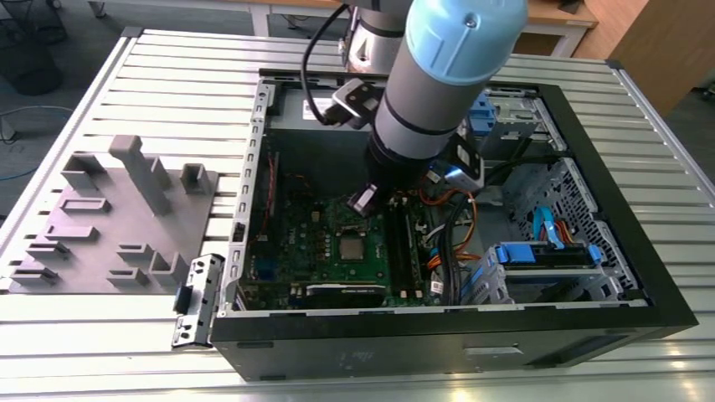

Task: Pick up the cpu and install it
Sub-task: 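Close the cpu cover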

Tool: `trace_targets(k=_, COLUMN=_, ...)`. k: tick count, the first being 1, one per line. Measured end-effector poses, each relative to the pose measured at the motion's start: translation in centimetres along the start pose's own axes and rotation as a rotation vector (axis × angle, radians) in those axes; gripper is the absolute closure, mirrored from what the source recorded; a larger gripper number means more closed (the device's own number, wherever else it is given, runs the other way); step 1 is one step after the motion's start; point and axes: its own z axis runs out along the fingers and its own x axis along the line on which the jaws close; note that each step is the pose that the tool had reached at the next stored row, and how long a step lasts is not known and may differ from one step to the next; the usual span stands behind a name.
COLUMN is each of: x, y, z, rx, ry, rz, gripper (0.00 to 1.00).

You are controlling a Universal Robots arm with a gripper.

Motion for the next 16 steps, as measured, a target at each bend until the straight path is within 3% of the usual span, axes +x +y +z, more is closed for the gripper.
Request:
trace_targets(k=9, x=-0.31, y=-1.07, z=-0.16, rx=-0.0112, ry=0.0206, rz=0.004, gripper=0.89)
trace_targets(k=16, x=-0.26, y=-1.49, z=-0.24, rx=-0.0121, ry=0.0395, rz=-0.002, gripper=0.89)
